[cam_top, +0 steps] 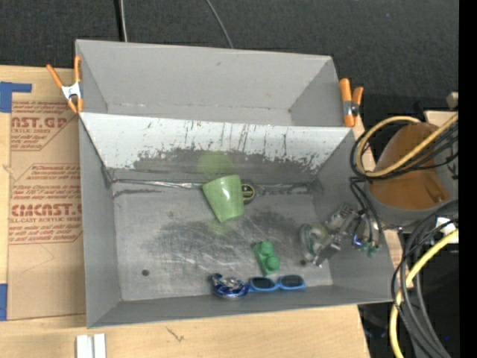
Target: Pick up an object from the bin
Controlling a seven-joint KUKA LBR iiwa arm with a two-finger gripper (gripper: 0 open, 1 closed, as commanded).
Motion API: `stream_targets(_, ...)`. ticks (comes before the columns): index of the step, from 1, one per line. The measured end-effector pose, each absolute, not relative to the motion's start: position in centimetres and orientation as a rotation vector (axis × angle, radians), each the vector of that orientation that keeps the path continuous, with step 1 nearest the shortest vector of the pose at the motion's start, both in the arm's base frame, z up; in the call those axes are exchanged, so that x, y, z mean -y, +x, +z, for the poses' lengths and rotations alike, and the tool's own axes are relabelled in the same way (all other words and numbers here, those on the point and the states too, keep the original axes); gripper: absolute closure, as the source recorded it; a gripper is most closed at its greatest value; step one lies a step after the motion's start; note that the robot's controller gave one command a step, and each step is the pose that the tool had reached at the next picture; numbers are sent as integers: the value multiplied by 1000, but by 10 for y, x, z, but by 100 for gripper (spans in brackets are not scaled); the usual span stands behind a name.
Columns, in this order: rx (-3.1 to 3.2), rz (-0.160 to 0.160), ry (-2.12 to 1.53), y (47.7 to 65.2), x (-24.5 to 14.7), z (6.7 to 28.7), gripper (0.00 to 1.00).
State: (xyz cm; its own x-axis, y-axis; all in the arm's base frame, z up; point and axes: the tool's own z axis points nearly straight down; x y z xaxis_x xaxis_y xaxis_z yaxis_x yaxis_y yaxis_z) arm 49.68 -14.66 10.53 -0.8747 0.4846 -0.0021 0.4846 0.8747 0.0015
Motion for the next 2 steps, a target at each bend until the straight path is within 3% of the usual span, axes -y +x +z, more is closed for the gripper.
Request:
stream_targets(1,-3039,1,783,498,146,141,100)
stream_targets(2,-3040,1,781,498,145,161,100)
